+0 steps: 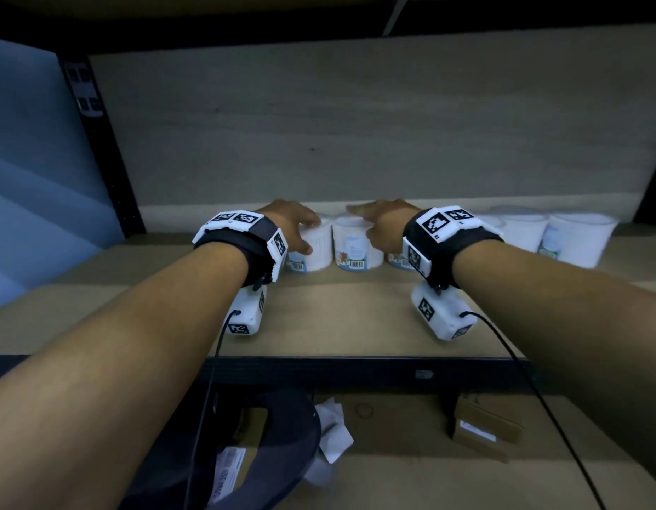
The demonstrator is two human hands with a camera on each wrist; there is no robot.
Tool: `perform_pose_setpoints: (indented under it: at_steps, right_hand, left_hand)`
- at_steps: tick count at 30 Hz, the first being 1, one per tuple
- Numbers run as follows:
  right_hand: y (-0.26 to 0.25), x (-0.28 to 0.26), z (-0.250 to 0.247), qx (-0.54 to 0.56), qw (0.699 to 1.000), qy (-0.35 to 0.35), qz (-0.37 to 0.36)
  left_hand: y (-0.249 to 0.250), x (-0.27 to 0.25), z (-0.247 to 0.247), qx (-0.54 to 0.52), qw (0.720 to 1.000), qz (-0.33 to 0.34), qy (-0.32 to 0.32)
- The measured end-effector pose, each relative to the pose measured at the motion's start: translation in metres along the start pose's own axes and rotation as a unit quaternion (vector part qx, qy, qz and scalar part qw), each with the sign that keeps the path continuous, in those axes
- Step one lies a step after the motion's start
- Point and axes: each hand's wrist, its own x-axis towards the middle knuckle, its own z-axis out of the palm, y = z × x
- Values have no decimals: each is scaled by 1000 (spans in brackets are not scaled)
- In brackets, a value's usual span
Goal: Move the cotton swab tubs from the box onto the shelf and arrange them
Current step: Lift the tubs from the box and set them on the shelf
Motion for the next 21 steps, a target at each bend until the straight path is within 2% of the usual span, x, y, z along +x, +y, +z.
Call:
perform_pose_setpoints:
  at_steps: [3,6,10,17,21]
  right_hand:
    - [6,-15,-5,33,999,32,-17]
    - [15,-34,-9,81,993,70,-45]
    - [29,-65,-18,130,986,100,-40]
    - [58,-127,-34,241,965,99,-5]
    - [71,-169,-37,258,962,84,11]
  left_hand:
    - [4,-11,1,-4,1000,-9,15]
    - [12,-26,-5,-27,998,16,56]
    - [31,-44,-15,-67,992,55,88]
    - [80,-74,-14,-148,980,106,78]
    - [117,-100,-8,-191,965,155,90]
